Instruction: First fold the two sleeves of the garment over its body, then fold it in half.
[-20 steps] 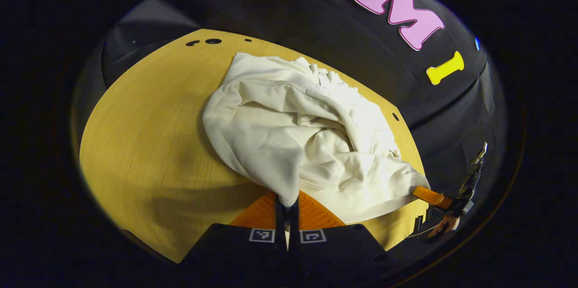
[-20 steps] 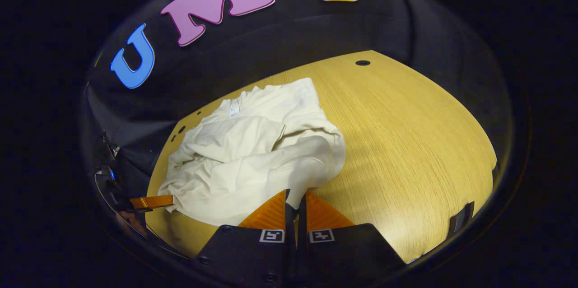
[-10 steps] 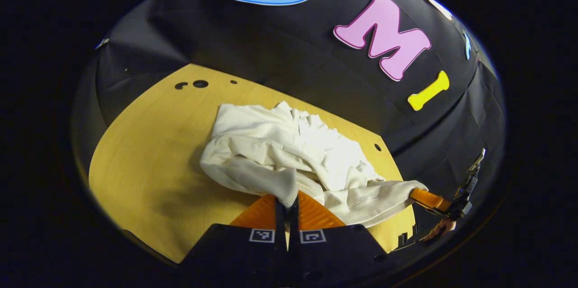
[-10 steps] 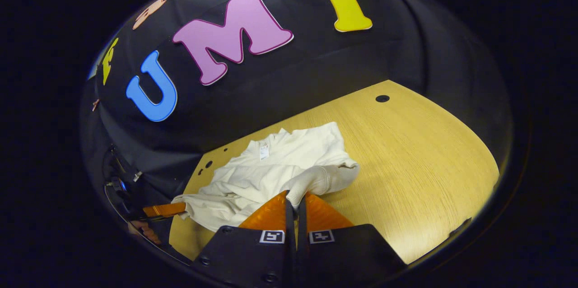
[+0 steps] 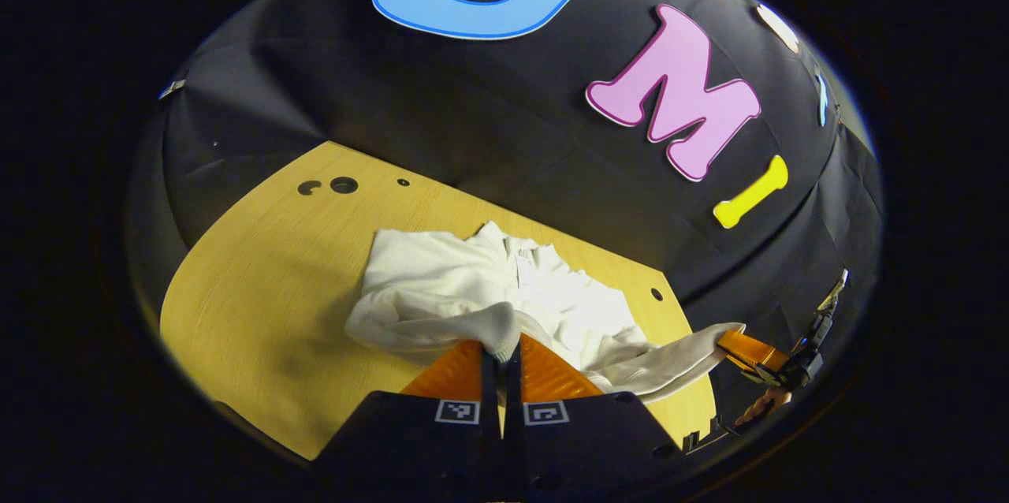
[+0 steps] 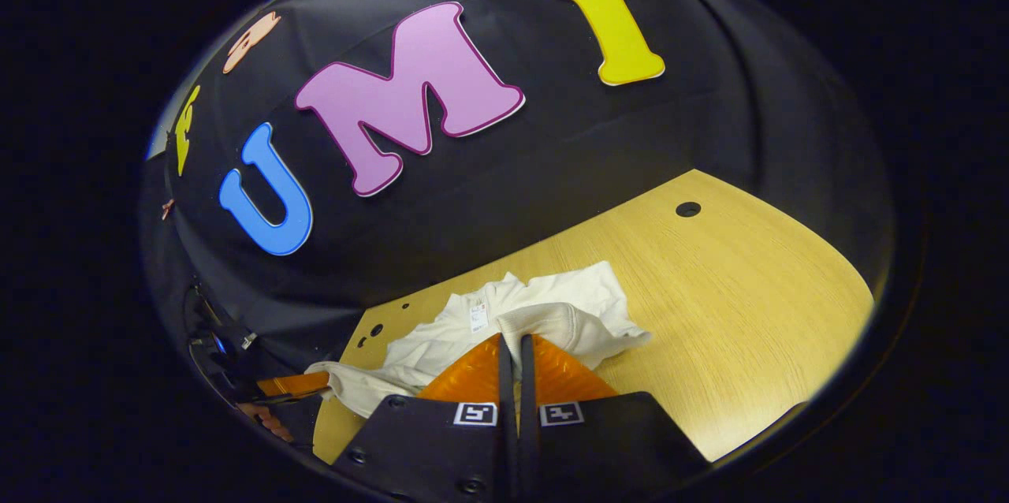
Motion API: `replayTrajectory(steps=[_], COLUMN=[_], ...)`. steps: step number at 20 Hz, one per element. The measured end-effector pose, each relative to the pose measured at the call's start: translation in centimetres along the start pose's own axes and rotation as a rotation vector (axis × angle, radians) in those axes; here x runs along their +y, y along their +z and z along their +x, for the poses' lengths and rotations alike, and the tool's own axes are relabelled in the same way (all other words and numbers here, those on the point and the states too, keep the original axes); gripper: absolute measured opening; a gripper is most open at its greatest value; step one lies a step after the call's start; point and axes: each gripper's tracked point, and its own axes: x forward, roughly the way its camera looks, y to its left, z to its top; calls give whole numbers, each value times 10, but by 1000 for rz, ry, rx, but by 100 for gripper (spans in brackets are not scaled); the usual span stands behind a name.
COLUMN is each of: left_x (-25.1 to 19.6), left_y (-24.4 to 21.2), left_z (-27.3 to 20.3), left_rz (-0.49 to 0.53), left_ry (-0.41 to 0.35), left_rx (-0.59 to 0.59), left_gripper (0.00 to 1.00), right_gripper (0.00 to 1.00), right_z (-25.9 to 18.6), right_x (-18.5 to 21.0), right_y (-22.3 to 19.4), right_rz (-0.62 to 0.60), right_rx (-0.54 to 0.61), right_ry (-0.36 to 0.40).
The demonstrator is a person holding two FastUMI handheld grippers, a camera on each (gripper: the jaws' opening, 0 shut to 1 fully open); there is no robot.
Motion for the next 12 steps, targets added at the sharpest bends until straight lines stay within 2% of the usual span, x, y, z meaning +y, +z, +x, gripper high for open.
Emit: replayTrajectory(steps=[5, 12], left_x=[14, 25], left_y=[20, 49], left_z=[31, 80], left_rz=[-23, -66], left_ry=[39, 79], left_rx=[-23, -68], left_gripper=[6, 6], right_gripper=[5, 5], right_z=[38, 95], right_x=[-2, -14], right_y=[21, 26], right_rz=[10, 26], right_rx=[-31, -33], right_ry=[-28, -79])
